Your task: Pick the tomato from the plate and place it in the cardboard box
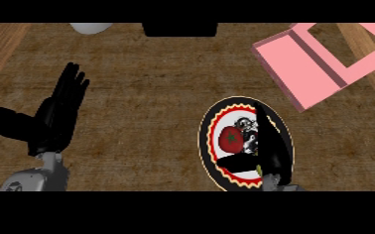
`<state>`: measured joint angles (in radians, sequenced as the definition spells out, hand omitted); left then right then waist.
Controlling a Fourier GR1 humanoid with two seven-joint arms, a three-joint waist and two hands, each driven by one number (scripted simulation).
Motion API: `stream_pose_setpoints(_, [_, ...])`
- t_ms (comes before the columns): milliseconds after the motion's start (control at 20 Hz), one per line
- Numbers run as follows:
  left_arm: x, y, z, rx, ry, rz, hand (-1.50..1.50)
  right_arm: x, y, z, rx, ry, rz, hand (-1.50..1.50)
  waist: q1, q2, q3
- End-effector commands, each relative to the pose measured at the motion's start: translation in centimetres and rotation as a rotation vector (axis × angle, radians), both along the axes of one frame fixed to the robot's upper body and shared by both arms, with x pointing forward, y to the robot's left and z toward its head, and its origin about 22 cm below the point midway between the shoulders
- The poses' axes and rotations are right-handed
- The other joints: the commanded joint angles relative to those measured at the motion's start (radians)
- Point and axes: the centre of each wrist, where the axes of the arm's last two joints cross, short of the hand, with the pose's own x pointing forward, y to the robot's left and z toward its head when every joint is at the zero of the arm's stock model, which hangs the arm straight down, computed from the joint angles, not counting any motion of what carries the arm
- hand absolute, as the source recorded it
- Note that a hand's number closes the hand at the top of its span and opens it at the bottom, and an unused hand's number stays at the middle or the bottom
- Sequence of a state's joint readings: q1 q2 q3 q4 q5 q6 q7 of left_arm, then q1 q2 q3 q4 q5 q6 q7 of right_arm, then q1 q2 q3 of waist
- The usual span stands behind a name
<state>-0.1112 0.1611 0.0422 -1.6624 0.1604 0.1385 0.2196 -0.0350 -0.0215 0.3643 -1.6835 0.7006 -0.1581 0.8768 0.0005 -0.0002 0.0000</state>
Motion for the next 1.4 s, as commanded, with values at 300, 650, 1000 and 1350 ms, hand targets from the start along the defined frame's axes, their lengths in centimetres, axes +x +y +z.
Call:
stream_pose_setpoints(300, [-1.1,-0.9,1.4,-0.004,0.0,0.009,0.0,-0.2,0.5,-3.1,0.008,0.03,0.0,-1.5,0.002,0.0,0.0])
stream_pose_setpoints(650, [-1.5,-1.3,1.7,-0.016,-0.015,-0.021,0.0,-0.1,1.1,-1.3,-0.016,0.036,0.023,-1.5,0.001,-0.001,0.0])
stream_pose_setpoints(1000, [0.7,0.6,0.3,-0.006,0.014,-0.002,0.0,0.8,1.7,-4.1,-0.054,0.031,0.039,1.5,0.0,0.0,0.0])
stream_pose_setpoints(1350, [-0.1,0.4,0.2,0.001,0.004,-0.007,0.0,0.4,1.6,-3.3,-0.18,-0.052,0.096,1.5,-0.001,0.0,0.0])
